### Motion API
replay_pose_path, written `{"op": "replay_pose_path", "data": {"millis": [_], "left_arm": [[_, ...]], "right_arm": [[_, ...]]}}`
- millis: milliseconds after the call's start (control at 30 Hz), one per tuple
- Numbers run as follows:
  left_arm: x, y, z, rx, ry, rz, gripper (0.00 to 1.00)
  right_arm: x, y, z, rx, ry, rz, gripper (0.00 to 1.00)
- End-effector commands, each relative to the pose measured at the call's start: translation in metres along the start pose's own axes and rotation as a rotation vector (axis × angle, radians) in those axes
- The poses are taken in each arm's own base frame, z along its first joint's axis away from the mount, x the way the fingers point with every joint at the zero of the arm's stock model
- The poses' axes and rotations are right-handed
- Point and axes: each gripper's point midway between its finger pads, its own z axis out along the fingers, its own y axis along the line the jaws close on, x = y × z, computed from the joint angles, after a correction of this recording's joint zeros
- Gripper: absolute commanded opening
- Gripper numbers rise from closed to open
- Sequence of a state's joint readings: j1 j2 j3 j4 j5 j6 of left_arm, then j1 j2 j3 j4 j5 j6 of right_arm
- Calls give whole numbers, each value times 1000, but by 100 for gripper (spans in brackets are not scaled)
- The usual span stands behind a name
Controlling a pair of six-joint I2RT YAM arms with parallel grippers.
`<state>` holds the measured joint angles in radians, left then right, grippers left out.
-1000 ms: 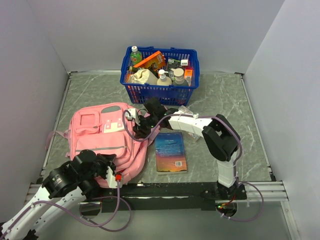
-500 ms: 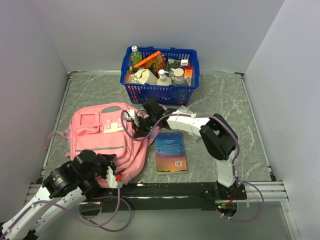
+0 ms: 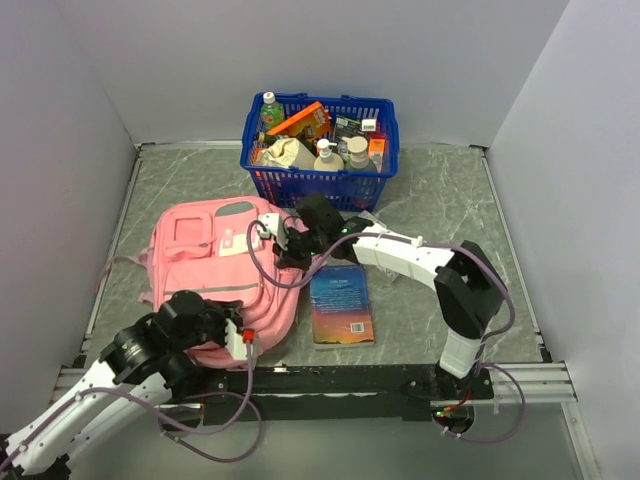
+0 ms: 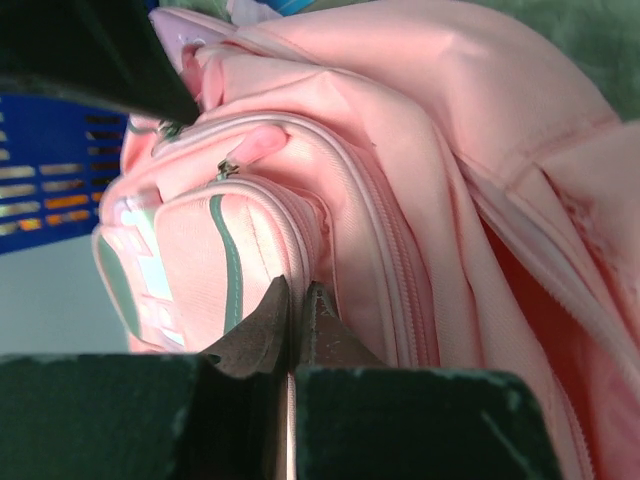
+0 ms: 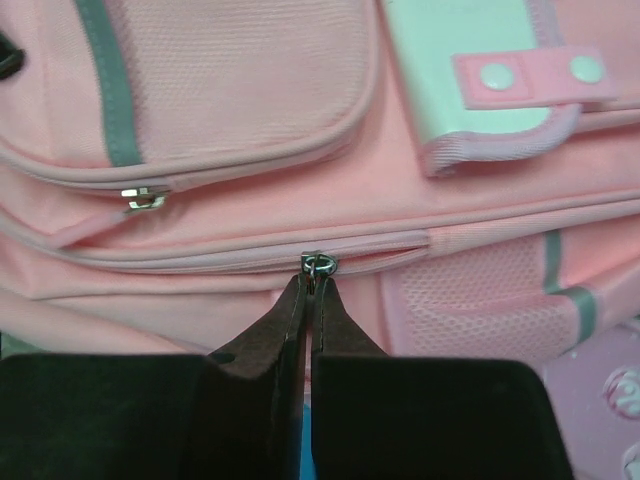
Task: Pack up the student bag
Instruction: Unzip the student bag at the center of the board.
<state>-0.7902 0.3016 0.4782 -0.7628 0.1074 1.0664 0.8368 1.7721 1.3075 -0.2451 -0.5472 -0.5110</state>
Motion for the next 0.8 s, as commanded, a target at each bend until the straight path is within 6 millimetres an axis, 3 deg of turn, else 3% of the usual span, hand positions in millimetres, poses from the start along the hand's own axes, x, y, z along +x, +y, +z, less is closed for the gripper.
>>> {"op": "replay_pose_path", "data": {"millis": [0, 167, 300, 467, 567, 600, 767], "left_arm": [[-3, 36, 10, -133, 20, -145, 1], [-11, 54, 12, -196, -3, -213, 1], [-12, 65, 11, -257, -10, -286, 1], [-18, 76, 11, -314, -47, -405, 1], [-22, 78, 18, -305, -61, -485, 1], [-22, 76, 24, -285, -49, -507, 1], [-31, 94, 30, -316, -65, -641, 1]], "right_arm": [[-3, 39, -13, -34, 31, 21, 0], [20, 61, -16, -62, 108, 71, 0], [20, 81, -21, -72, 112, 75, 0], [5, 112, -23, -81, 49, 97, 0], [-14, 120, -24, -24, -20, 116, 0], [-29, 121, -25, -10, -80, 149, 0], [-57, 135, -33, 18, -161, 180, 0]]}}
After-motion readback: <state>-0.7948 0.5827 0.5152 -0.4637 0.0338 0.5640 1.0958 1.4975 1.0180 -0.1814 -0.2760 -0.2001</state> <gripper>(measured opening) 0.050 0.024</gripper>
